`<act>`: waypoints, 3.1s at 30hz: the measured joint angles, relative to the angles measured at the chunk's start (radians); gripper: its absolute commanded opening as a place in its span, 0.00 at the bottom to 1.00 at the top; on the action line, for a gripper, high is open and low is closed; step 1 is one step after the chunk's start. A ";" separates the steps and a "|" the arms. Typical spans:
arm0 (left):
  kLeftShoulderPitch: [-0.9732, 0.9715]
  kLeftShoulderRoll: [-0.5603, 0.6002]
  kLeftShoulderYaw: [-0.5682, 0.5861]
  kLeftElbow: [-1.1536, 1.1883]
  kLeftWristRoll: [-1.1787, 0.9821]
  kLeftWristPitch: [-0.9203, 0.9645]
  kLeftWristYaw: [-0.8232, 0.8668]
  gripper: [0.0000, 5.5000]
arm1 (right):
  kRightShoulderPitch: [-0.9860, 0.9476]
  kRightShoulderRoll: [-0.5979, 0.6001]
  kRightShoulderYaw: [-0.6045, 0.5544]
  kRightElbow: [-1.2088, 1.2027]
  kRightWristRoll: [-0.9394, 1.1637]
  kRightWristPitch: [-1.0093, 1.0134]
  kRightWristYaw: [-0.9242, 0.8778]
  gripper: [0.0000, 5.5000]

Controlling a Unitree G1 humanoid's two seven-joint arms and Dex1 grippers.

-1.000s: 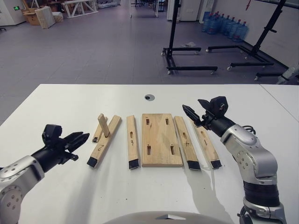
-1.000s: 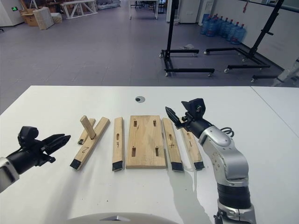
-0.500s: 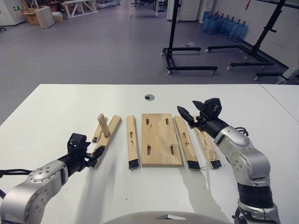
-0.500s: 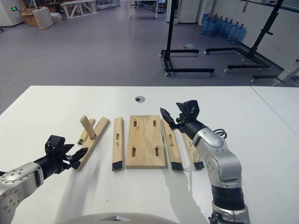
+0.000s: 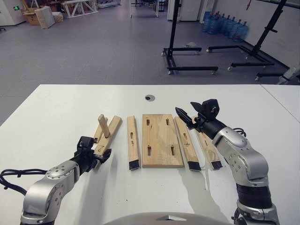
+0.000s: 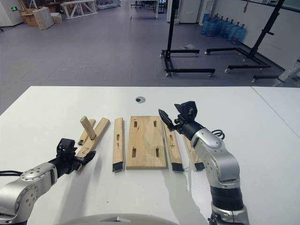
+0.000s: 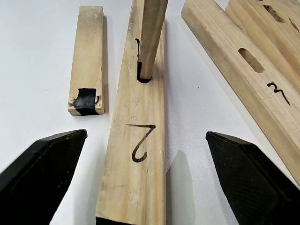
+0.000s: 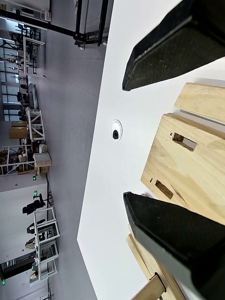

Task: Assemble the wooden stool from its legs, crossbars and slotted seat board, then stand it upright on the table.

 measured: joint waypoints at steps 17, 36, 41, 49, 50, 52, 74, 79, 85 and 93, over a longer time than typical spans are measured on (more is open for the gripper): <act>0.008 0.016 -0.049 0.063 0.105 -0.069 -0.027 0.50 | -0.029 -0.006 0.000 0.025 0.000 0.000 0.007 0.72; -0.044 -0.039 -0.027 0.121 0.141 -0.102 -0.026 0.37 | -0.044 -0.014 0.000 0.039 0.000 0.000 0.016 0.72; -0.226 -0.043 0.012 0.101 0.109 -0.075 -0.023 0.37 | -0.083 -0.014 -0.029 0.076 0.007 0.003 0.009 0.72; -0.718 -0.197 0.167 0.042 -0.396 0.078 -0.099 0.37 | -0.420 -0.145 -0.368 0.340 0.412 0.291 0.082 0.72; -0.747 -0.231 0.201 0.057 -0.493 0.093 -0.087 0.37 | -0.493 -0.142 -0.407 0.385 0.503 0.351 0.073 0.72; -0.758 -0.260 0.237 0.094 -0.601 0.105 -0.068 0.37 | -0.598 -0.124 -0.450 0.438 0.644 0.422 0.048 0.72; -0.598 -0.251 0.072 0.166 -1.157 0.001 0.132 0.37 | -0.611 -0.036 -0.336 0.460 1.138 0.494 -0.197 0.72; -0.579 -0.221 0.037 0.165 -1.157 -0.021 0.115 0.37 | -0.611 -0.036 -0.316 0.448 1.179 0.472 -0.198 0.76; -0.563 -0.190 0.016 0.165 -1.151 -0.051 0.086 0.37 | -0.608 -0.055 -0.298 0.399 1.190 0.451 -0.177 0.92; -0.553 -0.179 -0.014 0.164 -1.147 -0.075 0.071 0.37 | -0.610 -0.050 -0.252 0.479 1.193 0.445 -0.183 0.96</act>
